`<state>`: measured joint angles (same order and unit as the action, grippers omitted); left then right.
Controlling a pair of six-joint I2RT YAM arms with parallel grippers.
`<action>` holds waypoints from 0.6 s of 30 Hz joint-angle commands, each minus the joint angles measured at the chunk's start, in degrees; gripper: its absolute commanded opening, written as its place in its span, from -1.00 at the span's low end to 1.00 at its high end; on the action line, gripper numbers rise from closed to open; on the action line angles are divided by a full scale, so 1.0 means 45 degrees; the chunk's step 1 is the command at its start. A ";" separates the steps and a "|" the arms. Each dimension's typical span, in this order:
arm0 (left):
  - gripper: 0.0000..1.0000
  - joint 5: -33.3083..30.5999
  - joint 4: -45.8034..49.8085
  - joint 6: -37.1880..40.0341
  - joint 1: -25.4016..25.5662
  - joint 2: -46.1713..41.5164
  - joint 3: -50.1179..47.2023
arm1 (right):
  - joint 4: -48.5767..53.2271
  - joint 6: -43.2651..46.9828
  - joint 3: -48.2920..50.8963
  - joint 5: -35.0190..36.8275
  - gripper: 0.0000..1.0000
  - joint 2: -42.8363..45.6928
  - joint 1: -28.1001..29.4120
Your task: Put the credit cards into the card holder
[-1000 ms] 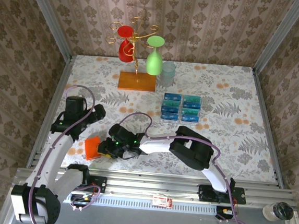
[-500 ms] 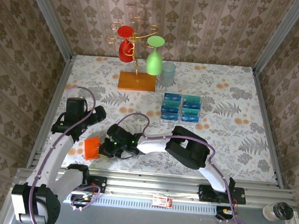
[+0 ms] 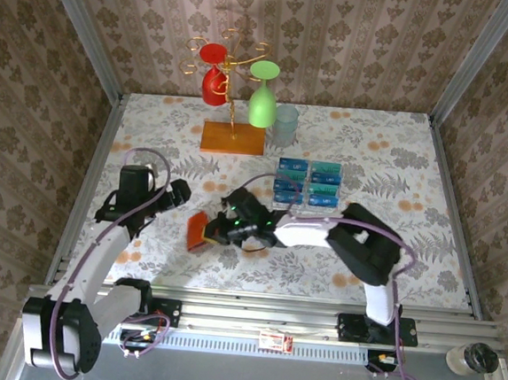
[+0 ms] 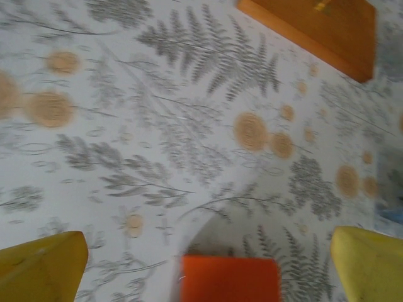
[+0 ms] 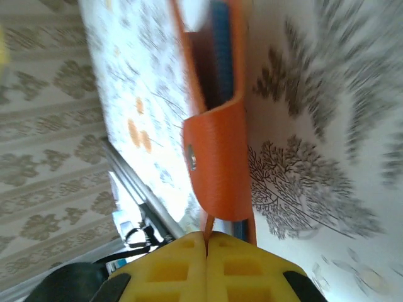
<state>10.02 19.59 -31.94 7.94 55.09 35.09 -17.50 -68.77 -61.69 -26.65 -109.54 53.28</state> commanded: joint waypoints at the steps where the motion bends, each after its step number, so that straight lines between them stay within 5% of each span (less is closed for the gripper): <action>1: 1.00 0.1113 -0.2024 -0.0699 0.0867 0.0140 -0.0142 | 0.0518 0.1386 0.0757 -0.0755 -1.00 0.2002 -0.0793; 10: 1.00 0.1425 -0.4843 -0.3447 0.2776 0.1479 -0.0141 | 0.1777 0.2334 0.2385 -0.1499 -1.00 0.5872 -0.3209; 18: 1.00 0.1565 -0.7950 -0.5831 0.3844 0.2514 0.0087 | 0.0530 0.1710 0.3019 -0.2720 -1.00 0.7074 -0.4336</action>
<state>16.34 -7.97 -52.23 24.29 65.71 34.72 -11.99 -60.36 -49.01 -34.59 -79.64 34.39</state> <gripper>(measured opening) 0.999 0.044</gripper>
